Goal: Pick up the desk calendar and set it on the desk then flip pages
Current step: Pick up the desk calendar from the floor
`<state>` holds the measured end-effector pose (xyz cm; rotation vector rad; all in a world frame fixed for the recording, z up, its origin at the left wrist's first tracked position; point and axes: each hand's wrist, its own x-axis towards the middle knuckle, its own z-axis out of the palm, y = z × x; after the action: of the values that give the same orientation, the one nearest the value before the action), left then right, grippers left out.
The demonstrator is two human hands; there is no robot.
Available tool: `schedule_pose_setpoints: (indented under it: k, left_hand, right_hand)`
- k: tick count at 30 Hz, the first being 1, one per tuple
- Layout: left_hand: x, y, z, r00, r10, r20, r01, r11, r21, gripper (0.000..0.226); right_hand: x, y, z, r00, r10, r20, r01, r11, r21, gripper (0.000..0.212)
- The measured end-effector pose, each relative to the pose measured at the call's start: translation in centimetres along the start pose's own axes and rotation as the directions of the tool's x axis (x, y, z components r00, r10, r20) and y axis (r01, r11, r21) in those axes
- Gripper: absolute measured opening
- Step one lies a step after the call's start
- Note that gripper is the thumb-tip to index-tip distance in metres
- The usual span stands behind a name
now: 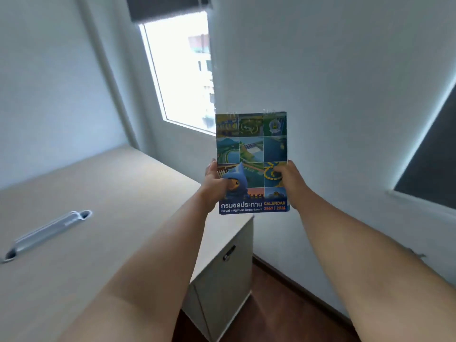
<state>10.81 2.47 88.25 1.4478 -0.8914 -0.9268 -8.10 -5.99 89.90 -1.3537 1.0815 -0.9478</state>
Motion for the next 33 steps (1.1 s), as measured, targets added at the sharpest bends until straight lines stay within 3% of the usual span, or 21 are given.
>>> schedule_pose_setpoints:
  k: [3,4,6,9,12,16,18,21,24,28,31,33]
  left_hand:
    - [-2.5,4.4,-4.7,0.992,0.111,-0.062,-0.111,0.994,-0.005,0.063]
    - [-3.4,5.3,-6.4,0.986,0.136,-0.094,-0.136,0.991,0.005,0.058]
    - [-4.7,6.4,-10.2,0.966,0.176,-0.191,-0.17,0.984,0.05,0.055]
    - [-6.5,7.1,-15.6,0.933,0.219,-0.288,-0.186,0.973,0.136,0.05]
    - [-9.2,8.0,-21.2,0.918,0.229,-0.323,-0.169,0.964,0.203,0.059]
    - [-12.1,8.1,-28.6,0.918,0.204,-0.34,-0.132,0.966,0.222,0.053]
    - [-13.4,7.5,-32.1,0.904,0.189,-0.383,-0.105,0.968,0.229,0.054]
    - [-15.3,6.0,-36.3,0.861,0.159,-0.483,-0.062,0.975,0.212,0.051]
    - [-16.8,4.0,-39.3,0.772,0.156,-0.616,0.053,0.95,0.307,0.055]
    - [-17.5,2.2,-41.1,0.706,0.135,-0.695,0.185,0.912,0.365,0.077]
    - [-17.0,1.3,-42.3,0.602,0.045,-0.797,0.082,0.99,0.118,0.076]
    - [-16.4,0.9,-43.4,0.542,-0.039,-0.84,-0.009,0.999,-0.052,0.053]
  right_hand:
    - [0.2,-3.5,4.9,0.993,-0.08,0.086,0.075,0.995,0.064,0.008]
    - [0.8,-4.0,6.6,0.987,-0.099,0.127,0.087,0.992,0.095,0.017]
    - [2.8,-3.8,10.2,0.969,-0.125,0.214,0.099,0.987,0.126,0.029]
    - [0.0,-6.5,15.4,0.945,-0.136,0.298,0.073,0.974,0.213,0.024]
    - [-3.8,-9.2,21.4,0.908,-0.161,0.386,0.05,0.958,0.283,0.008]
    - [-5.9,-9.8,29.7,0.863,-0.185,0.47,0.033,0.949,0.313,0.019]
    - [-7.1,-9.7,33.2,0.825,-0.19,0.533,0.02,0.951,0.307,0.007]
    - [-8.0,-8.7,37.6,0.771,-0.149,0.619,0.007,0.974,0.226,0.01]
    - [-8.6,-7.1,41.3,0.719,-0.123,0.684,0.053,0.991,0.123,0.004]
    - [-9.7,-5.5,45.5,0.741,-0.023,0.671,0.129,0.986,-0.109,0.029]
    - [-9.4,-3.9,48.0,0.726,0.055,0.685,0.088,0.981,-0.171,0.06]
    - [-8.6,-2.9,49.6,0.693,0.101,0.714,0.08,0.973,-0.215,0.064]
